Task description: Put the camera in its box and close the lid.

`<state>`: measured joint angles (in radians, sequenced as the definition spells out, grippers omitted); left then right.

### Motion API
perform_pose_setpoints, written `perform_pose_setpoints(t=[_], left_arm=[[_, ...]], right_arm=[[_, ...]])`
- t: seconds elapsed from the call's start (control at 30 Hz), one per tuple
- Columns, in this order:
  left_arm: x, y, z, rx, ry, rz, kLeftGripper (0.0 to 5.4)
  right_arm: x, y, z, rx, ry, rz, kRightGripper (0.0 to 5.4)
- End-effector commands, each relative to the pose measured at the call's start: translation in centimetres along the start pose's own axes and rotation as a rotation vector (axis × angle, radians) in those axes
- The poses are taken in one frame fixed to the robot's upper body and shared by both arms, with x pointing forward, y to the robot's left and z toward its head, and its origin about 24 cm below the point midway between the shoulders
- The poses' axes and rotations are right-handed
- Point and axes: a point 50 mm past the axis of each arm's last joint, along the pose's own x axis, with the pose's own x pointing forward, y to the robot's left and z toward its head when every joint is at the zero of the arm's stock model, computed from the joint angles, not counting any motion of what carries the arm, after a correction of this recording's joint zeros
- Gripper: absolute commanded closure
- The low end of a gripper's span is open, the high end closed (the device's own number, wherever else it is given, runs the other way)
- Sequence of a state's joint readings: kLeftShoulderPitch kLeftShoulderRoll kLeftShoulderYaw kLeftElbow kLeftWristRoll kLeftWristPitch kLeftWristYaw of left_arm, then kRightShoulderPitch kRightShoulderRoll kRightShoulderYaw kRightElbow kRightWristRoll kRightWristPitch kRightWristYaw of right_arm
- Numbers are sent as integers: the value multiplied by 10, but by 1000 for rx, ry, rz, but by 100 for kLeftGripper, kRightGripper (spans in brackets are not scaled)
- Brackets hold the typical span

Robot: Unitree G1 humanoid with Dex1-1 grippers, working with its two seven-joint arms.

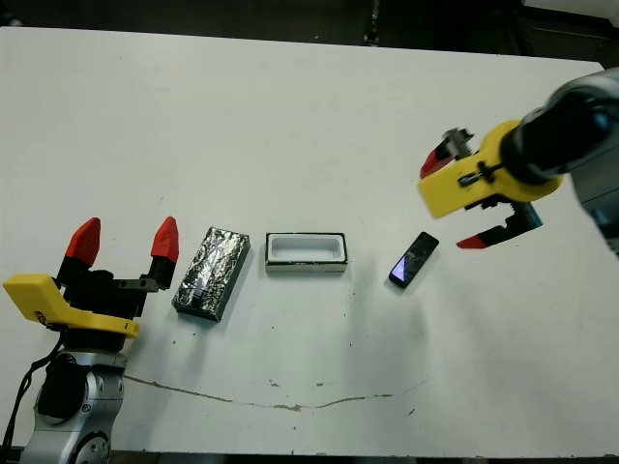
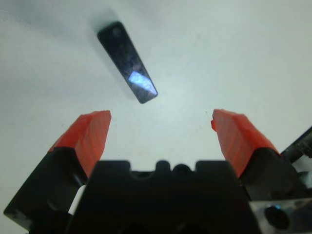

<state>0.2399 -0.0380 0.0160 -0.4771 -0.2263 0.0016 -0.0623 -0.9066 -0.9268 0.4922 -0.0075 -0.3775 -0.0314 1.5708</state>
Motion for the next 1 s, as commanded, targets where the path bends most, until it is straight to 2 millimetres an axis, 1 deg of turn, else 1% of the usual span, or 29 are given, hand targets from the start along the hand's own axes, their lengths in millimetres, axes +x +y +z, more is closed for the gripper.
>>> perform_pose_setpoints(t=[0.03, 0.13, 0.23, 0.57, 0.7, 1.0], left_arm=[[-4, 1, -5, 4, 24, 8, 1], [-5, 1, -6, -2, 29, 18, 1], [-6, 0, -6, -9, 28, 13, 1], [-8, 0, -7, 3, 39, 11, 1], [-9, -1, -8, -16, 38, 16, 1], [-13, -2, -8, -1, 40, 21, 1]], right_arm=[[7, -2, 7, -74, 22, 9, 0], [15, 0, 8, -90, 8, 6, 0], [21, 2, 8, -87, -43, 2, 0], [36, 9, 11, -47, -25, 30, 0], [45, 15, 12, -41, -58, 51, 0], [52, 22, 14, -35, -117, 79, 0]])
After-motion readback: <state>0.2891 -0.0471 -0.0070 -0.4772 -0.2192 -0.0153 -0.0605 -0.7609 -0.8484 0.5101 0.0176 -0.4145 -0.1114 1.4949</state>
